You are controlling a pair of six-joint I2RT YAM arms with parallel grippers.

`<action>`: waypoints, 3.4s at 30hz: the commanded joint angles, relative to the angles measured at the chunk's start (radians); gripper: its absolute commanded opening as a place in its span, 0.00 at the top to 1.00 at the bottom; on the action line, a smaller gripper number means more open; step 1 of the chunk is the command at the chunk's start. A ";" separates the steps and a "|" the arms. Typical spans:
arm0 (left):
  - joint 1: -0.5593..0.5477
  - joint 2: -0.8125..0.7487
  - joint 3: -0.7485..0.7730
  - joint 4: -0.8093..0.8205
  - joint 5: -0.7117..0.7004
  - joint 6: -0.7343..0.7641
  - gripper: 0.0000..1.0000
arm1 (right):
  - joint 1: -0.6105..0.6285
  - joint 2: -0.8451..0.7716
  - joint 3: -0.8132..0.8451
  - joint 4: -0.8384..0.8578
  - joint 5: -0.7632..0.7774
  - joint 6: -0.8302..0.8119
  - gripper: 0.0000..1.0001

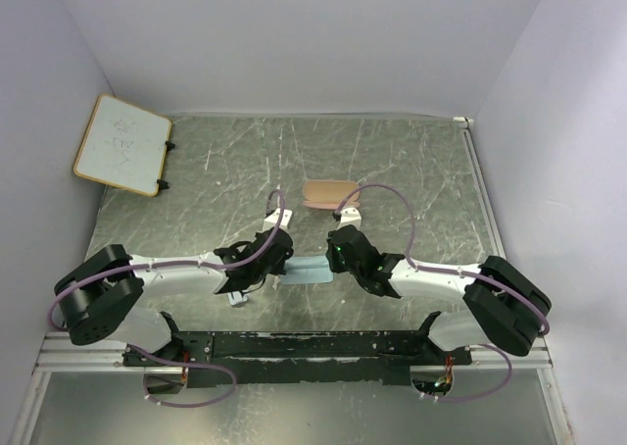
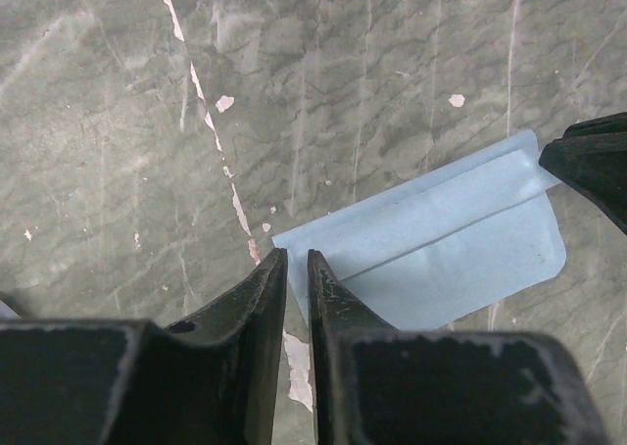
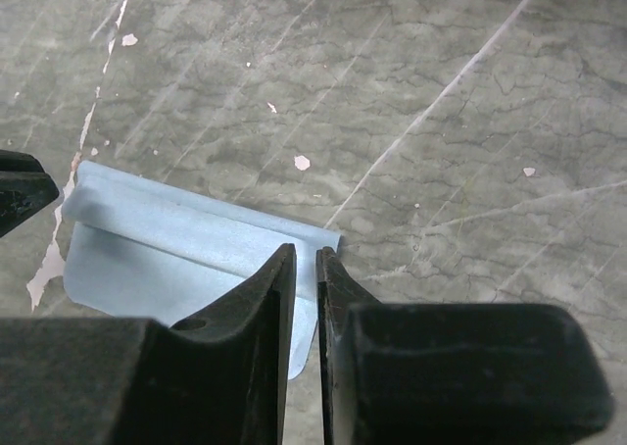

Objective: Organize the sunglasses
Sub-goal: Fold the glasses cleaning cloth at the center of the board.

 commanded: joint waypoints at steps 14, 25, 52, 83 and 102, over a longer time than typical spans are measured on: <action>-0.010 0.005 -0.002 0.024 -0.018 0.004 0.79 | 0.004 0.005 -0.003 0.017 -0.004 -0.008 0.89; -0.009 0.064 0.013 0.075 -0.003 0.019 0.81 | 0.004 0.059 0.026 0.040 -0.012 -0.027 0.89; -0.053 0.001 -0.025 0.039 0.036 -0.011 0.87 | 0.047 -0.036 -0.040 -0.014 -0.029 0.034 0.90; -0.049 0.024 0.008 0.049 -0.066 0.026 0.86 | 0.051 -0.117 -0.035 -0.063 0.034 0.018 0.83; -0.049 -0.085 -0.086 0.050 0.001 -0.015 0.88 | 0.050 -0.103 -0.077 -0.066 -0.008 0.047 0.88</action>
